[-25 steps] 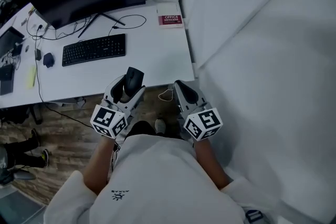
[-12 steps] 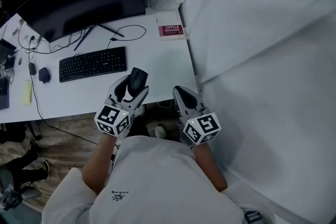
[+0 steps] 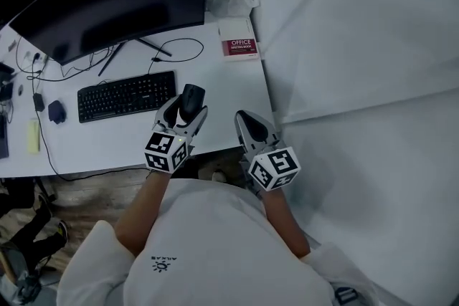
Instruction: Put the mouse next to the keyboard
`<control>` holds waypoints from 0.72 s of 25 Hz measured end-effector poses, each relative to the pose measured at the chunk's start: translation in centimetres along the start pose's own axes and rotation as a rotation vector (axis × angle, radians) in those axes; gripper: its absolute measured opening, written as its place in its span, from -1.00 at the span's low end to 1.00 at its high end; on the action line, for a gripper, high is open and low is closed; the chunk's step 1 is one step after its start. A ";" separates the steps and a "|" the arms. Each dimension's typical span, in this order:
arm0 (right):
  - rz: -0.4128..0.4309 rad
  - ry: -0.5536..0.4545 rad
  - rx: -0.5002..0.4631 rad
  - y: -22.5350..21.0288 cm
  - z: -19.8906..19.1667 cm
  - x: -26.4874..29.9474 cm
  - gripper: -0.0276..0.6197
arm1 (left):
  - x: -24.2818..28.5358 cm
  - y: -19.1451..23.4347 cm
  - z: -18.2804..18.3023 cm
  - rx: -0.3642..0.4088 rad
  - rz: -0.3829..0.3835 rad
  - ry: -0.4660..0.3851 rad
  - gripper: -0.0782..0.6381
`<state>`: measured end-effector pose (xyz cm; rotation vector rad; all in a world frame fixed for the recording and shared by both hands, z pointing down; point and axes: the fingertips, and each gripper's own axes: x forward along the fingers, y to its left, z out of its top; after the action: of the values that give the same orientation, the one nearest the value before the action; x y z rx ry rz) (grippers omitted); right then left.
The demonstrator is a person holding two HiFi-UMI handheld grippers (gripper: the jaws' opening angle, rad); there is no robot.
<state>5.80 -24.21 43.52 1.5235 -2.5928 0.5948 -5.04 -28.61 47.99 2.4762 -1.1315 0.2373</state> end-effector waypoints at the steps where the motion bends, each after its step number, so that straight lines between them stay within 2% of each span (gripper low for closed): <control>1: -0.004 0.008 0.001 -0.1 -0.3 0.5 -0.86 | 0.5 0.6 -0.4 -0.013 0.012 0.008 0.07; 5: -0.015 0.061 -0.006 -1.2 -2.1 2.3 -0.86 | 2.6 2.6 -2.2 -0.040 0.064 0.038 0.07; 10: -0.031 0.141 -0.061 -2.6 -5.4 4.7 -0.86 | 5.4 4.4 -5.2 -0.070 0.111 0.102 0.07; 18: -0.013 0.210 -0.052 -3.6 -8.1 6.8 -0.86 | 8.4 7.4 -9.1 -0.133 0.217 0.185 0.08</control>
<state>4.44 -28.40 53.77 1.3797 -2.4209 0.6435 -5.01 -34.82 61.02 2.1667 -1.2903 0.4293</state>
